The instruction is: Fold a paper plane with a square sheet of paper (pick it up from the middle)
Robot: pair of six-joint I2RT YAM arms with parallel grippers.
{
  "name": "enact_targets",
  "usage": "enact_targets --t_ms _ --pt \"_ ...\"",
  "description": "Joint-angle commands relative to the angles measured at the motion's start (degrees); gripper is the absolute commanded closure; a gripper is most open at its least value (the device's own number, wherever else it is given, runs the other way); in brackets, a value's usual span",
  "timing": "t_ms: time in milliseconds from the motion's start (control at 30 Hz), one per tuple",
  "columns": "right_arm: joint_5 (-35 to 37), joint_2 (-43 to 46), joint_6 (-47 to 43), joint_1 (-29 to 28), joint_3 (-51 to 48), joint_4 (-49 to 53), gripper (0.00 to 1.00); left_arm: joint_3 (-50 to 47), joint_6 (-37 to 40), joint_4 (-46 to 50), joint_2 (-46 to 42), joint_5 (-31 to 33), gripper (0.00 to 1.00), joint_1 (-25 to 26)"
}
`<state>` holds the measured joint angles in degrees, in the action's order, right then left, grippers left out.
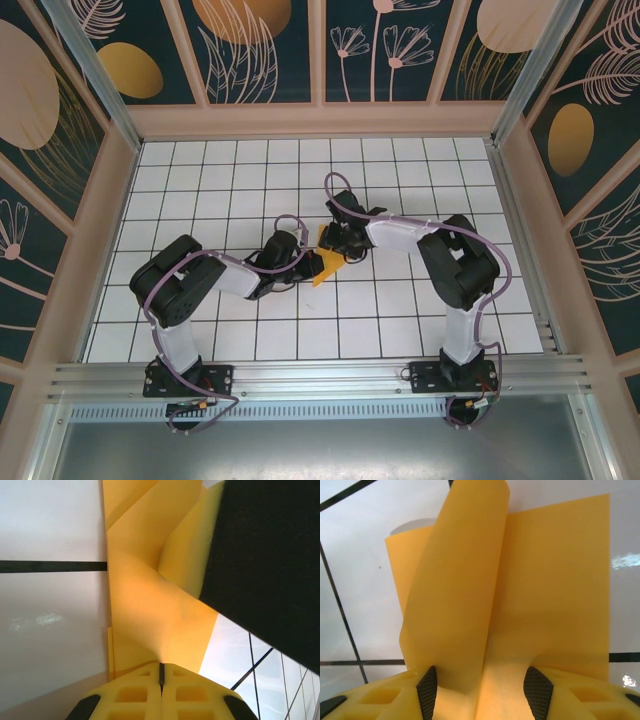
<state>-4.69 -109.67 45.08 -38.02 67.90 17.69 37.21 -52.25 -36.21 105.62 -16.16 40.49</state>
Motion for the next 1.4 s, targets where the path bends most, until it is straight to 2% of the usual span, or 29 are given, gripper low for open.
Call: enact_targets --t_ms 0,133,200,267,433,567,900,1367 --pt "-0.8 0.7 -4.3 2.6 1.0 5.9 0.42 -1.3 -0.4 5.8 3.3 1.2 0.95 0.1" --pt "-5.6 7.9 -8.3 4.5 0.0 1.2 0.38 -1.9 -0.3 5.8 3.4 1.1 0.96 0.1" --pt "-8.7 10.8 -10.8 4.9 -1.9 -2.2 0.43 -1.8 -0.4 5.7 3.6 0.9 0.97 0.1" --pt "-10.6 12.9 -12.6 4.9 -4.4 -5.6 0.5 -1.8 -0.3 5.5 3.8 0.6 0.97 0.0" --pt "-18.5 10.4 -13.8 4.5 -6.9 -9.3 0.8 -1.5 -0.3 5.7 3.9 0.3 0.98 0.1" --pt "-21.2 8.1 -13.8 4.4 -9.5 -12.8 0.89 -1.4 -0.5 5.9 3.6 0.4 0.98 0.1" --pt "-26.7 3.6 -15.2 4.4 -11.8 -16.6 0.93 -1.2 -0.4 5.9 3.6 0.1 0.99 0.1" --pt "-21.5 -1.5 -16.9 4.9 -8.9 -12.1 0.94 -1.6 -0.1 6.5 3.6 0.0 0.99 0.1"
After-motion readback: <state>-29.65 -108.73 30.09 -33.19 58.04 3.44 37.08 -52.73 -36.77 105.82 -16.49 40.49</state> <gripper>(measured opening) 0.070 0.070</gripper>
